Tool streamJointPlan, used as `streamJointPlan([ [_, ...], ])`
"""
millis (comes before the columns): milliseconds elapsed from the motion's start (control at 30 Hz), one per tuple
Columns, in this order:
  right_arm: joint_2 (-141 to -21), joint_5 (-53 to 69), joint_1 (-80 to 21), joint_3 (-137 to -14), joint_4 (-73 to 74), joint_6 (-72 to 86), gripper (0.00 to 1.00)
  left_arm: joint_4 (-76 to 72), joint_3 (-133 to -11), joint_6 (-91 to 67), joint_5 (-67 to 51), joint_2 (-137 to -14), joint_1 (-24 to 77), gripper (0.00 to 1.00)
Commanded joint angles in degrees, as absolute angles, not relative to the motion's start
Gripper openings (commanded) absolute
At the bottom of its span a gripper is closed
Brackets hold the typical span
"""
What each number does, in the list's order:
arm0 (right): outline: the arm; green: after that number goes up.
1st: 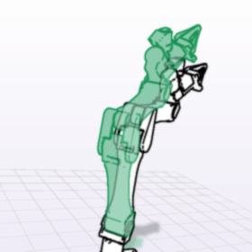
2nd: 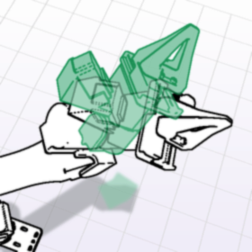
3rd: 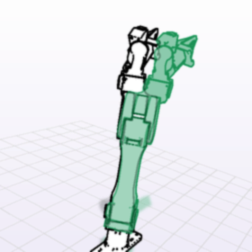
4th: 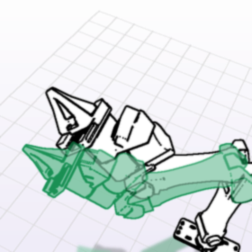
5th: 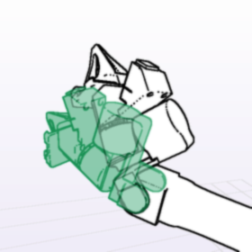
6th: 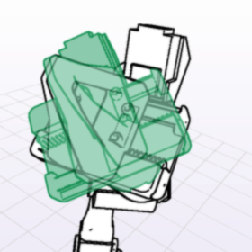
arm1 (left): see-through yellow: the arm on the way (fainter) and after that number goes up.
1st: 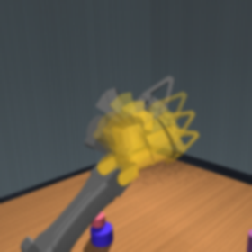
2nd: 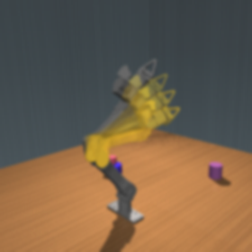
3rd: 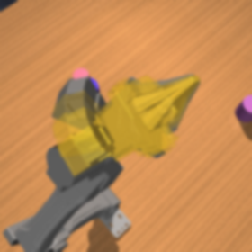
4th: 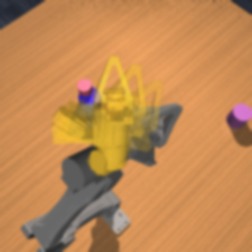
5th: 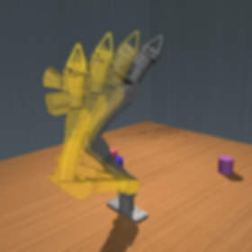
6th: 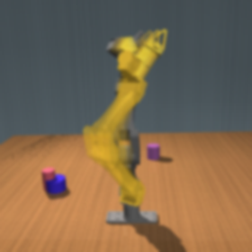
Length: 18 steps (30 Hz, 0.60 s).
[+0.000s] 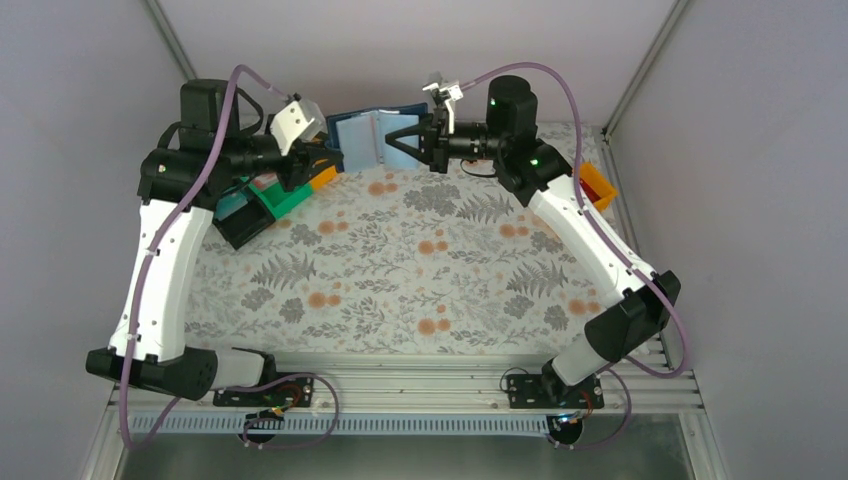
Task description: Take the credit cards out of the card holder
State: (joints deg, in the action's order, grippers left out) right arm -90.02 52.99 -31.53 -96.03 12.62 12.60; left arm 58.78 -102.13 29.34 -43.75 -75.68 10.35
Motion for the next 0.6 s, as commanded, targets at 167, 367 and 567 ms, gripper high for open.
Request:
streamJointPlan([
  [167,-89.9,58.8,-32.1,-99.1,12.6,11.3,0.04,53.5,-99.1,25.1,-49.2,-75.9,10.7,0.3],
  [367,-90.7,59.7,-32.6,-100.2,12.9,10.7,0.04,51.3,-99.2,23.1,-53.5,-77.3,12.2,0.32],
  [567,-91.7,59.6,-32.9,-100.1,12.8,10.9,0.04,51.0,-99.3,22.7,-54.6,-77.6,14.1,0.33],
])
